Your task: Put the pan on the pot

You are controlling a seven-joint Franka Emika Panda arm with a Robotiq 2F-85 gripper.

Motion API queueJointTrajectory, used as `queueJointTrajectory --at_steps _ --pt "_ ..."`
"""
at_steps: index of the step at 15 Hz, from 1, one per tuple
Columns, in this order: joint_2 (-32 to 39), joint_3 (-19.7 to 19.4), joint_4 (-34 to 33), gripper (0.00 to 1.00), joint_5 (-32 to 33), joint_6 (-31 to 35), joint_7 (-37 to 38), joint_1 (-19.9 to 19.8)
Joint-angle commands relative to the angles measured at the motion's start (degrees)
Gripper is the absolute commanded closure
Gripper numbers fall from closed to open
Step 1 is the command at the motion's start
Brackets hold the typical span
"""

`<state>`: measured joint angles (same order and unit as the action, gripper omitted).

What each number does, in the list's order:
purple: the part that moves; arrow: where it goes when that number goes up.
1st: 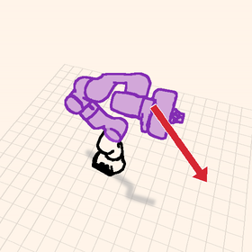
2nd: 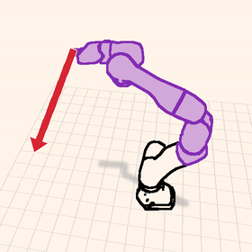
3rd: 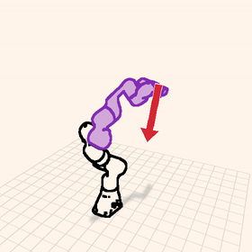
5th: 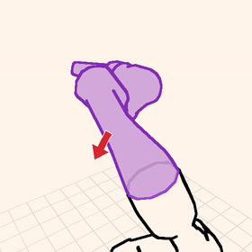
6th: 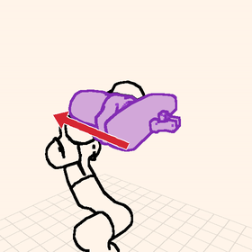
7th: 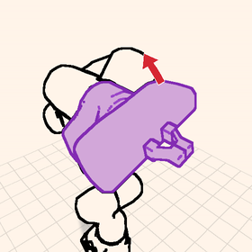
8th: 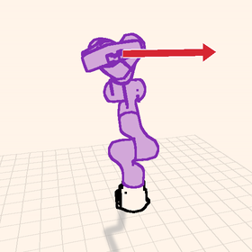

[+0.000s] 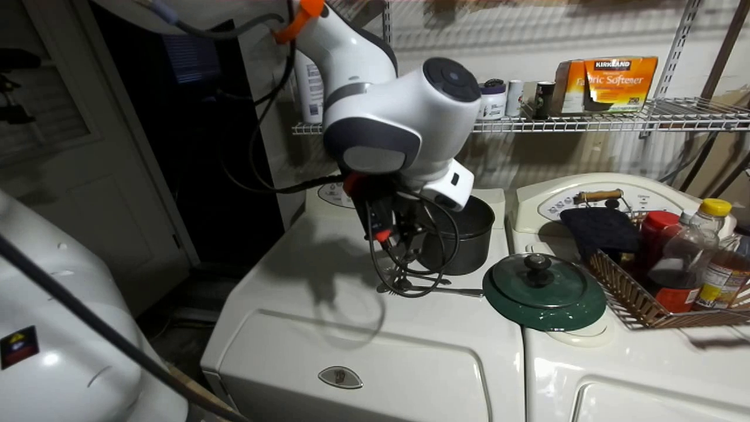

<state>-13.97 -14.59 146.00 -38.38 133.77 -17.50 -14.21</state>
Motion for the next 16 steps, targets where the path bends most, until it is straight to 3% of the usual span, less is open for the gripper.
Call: queueJointTrajectory --at_steps 1,4,9,11,12,13,16 --pt "-10.4 3.4 4.8 0.00 13.0 1.9 8.6 -0.3" --pt "-16.9 7.1 6.2 0.00 22.3 0.5 13.6 0.6" --pt "-27.0 18.0 6.6 0.00 39.0 -1.2 26.6 -0.5" --pt "-30.6 20.8 8.0 0.00 42.7 0.7 28.2 1.1" --pt "-32.5 21.8 8.9 0.00 43.4 1.9 28.0 2.7" --pt "-27.4 19.0 5.8 0.00 41.7 0.4 27.3 2.5" --pt "-28.7 19.2 6.2 0.00 41.7 0.2 27.8 3.4"
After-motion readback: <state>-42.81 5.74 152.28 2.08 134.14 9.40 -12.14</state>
